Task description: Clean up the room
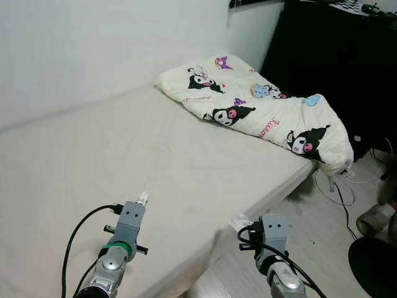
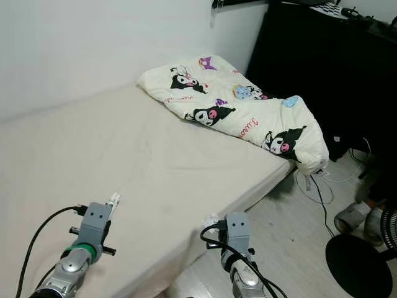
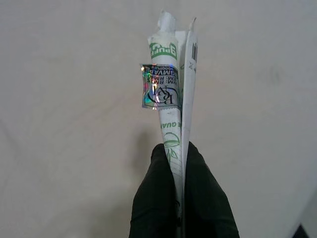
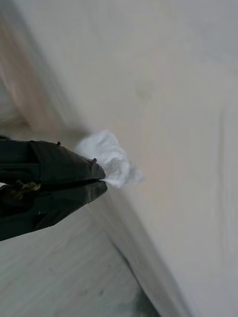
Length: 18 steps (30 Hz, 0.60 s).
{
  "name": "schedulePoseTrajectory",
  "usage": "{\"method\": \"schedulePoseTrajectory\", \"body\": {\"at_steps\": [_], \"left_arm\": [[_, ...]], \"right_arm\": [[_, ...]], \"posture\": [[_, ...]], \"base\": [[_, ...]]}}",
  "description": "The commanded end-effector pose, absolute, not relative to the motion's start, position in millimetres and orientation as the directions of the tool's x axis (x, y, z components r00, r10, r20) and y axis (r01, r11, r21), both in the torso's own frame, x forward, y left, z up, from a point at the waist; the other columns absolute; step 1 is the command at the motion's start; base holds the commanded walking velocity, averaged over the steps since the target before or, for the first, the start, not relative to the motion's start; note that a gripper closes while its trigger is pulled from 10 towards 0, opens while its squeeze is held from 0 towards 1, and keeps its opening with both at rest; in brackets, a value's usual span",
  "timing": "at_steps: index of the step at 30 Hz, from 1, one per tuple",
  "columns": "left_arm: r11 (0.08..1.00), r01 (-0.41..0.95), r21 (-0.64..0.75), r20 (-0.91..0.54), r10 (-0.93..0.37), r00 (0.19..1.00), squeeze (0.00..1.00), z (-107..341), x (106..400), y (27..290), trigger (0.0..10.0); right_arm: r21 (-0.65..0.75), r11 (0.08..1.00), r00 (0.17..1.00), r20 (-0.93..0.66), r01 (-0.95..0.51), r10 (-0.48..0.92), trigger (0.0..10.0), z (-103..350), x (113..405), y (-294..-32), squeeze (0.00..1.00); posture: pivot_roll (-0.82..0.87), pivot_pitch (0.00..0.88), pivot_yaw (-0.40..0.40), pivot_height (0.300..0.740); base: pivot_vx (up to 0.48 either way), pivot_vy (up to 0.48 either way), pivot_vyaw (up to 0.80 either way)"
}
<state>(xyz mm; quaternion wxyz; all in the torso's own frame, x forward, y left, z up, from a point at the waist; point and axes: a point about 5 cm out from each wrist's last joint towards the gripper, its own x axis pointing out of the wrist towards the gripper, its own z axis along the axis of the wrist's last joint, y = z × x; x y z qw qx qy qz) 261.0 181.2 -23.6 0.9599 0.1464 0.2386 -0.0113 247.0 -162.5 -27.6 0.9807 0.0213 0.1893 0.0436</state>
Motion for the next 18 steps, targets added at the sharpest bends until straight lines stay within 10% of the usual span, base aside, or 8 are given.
{"method": "schedulePoseTrajectory", "body": {"at_steps": [1, 9, 18], "left_arm": [[0.958, 0.105, 0.266, -0.479, 0.037, 0.877, 0.00, -27.6, 257.4, 177.7, 10.0], [0.958, 0.107, 0.268, -0.480, 0.037, 0.876, 0.00, -27.7, 257.1, 177.9, 10.0], [0.957, 0.106, 0.269, -0.480, 0.038, 0.876, 0.00, -27.7, 257.3, 177.9, 10.0]], "right_arm": [[0.067, 0.996, 0.909, -0.410, -0.052, 0.075, 10.0, -35.2, 238.3, -167.2, 0.00], [0.060, 0.997, 0.909, -0.410, -0.057, 0.077, 10.0, -35.2, 238.2, -167.2, 0.00], [0.056, 0.996, 0.909, -0.409, -0.066, 0.083, 10.0, -34.8, 238.8, -166.7, 0.00]], "posture": [[0.02, 0.000, 0.009, 0.740], [0.02, 0.000, 0.008, 0.740], [0.02, 0.000, 0.007, 0.740]], "base": [[-0.270, 0.000, -0.80], [-0.273, 0.000, -0.80], [-0.321, 0.000, 0.00]]}}
